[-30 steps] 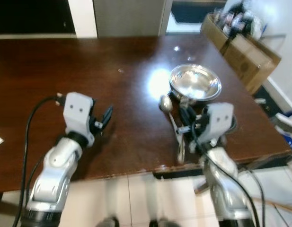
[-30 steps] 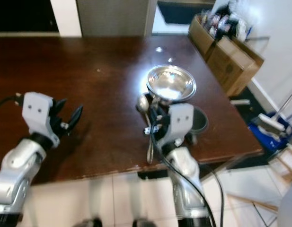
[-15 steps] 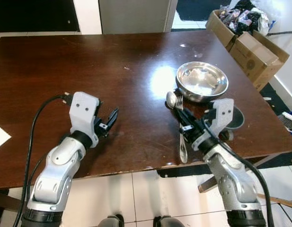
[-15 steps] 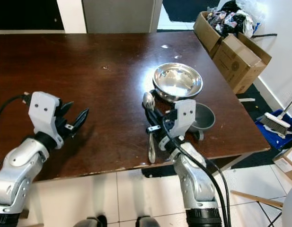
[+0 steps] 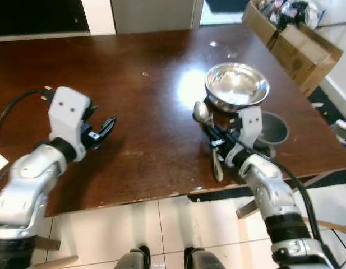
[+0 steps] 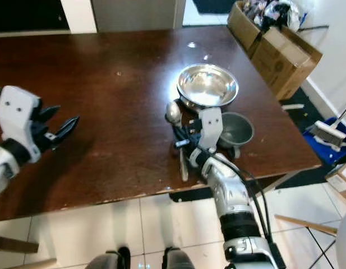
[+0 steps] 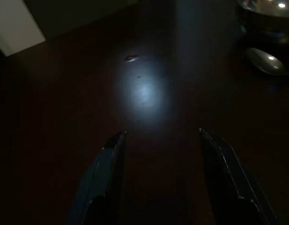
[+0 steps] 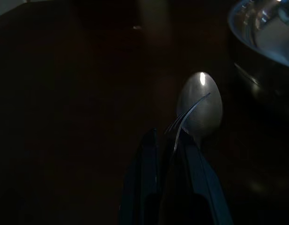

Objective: Setting the table

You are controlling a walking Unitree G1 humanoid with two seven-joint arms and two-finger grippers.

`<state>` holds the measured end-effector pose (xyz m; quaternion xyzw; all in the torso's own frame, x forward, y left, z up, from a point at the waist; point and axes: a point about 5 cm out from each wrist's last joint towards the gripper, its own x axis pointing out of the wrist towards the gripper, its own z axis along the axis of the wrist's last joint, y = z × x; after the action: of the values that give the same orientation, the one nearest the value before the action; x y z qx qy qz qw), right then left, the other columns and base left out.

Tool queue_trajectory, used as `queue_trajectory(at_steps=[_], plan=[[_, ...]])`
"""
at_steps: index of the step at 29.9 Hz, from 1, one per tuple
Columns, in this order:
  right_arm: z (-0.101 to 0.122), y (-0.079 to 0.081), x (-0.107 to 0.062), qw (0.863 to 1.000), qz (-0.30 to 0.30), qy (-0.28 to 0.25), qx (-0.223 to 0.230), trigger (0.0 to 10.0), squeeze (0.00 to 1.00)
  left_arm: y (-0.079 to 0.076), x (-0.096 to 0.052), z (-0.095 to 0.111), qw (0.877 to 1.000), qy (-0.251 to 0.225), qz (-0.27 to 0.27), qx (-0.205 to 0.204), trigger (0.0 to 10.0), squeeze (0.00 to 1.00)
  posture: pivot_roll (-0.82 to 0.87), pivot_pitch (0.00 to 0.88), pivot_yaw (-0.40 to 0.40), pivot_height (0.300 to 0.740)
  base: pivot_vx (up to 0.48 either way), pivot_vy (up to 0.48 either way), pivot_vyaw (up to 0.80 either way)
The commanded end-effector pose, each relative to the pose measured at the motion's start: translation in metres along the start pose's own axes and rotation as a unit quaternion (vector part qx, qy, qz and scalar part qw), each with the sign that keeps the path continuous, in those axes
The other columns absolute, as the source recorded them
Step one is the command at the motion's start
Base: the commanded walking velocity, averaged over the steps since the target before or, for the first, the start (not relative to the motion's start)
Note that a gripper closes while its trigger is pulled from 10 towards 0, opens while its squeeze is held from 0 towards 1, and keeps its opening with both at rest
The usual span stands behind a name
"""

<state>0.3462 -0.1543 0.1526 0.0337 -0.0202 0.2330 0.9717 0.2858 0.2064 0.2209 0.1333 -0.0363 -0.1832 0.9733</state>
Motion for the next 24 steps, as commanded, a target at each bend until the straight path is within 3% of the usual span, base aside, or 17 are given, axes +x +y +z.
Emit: queue_trajectory(at_steps=[1,10,16,24], plan=[[-0.002,0.005,0.005,1.0,0.023,0.006,-0.019,10.0,0.0,-0.003,-0.008,0.003,0.999,0.008,-0.027,0.015,10.0,0.0,0.03,0.202,0.042,0.74,0.0,0.0,0.0],[0.004,0.009,0.022,0.998,0.051,-0.001,-0.038,10.0,0.0,-0.005,-0.016,0.01,0.998,0.012,-0.051,0.019,10.0,0.0,0.06,0.219,0.042,0.74,0.0,0.0,0.0],[-0.003,0.0,0.026,0.996,0.028,0.015,-0.078,10.0,0.0,-0.009,-0.025,0.012,0.998,0.022,-0.06,0.012,10.0,0.0,0.07,0.231,0.053,0.74,0.0,0.0,0.0],[0.01,-0.001,0.035,0.991,0.016,-0.024,-0.127,10.0,0.0,-0.016,-0.025,0.011,0.997,0.028,-0.071,0.002,10.0,0.0,0.08,0.222,0.054,0.74,0.0,0.0,0.0]])
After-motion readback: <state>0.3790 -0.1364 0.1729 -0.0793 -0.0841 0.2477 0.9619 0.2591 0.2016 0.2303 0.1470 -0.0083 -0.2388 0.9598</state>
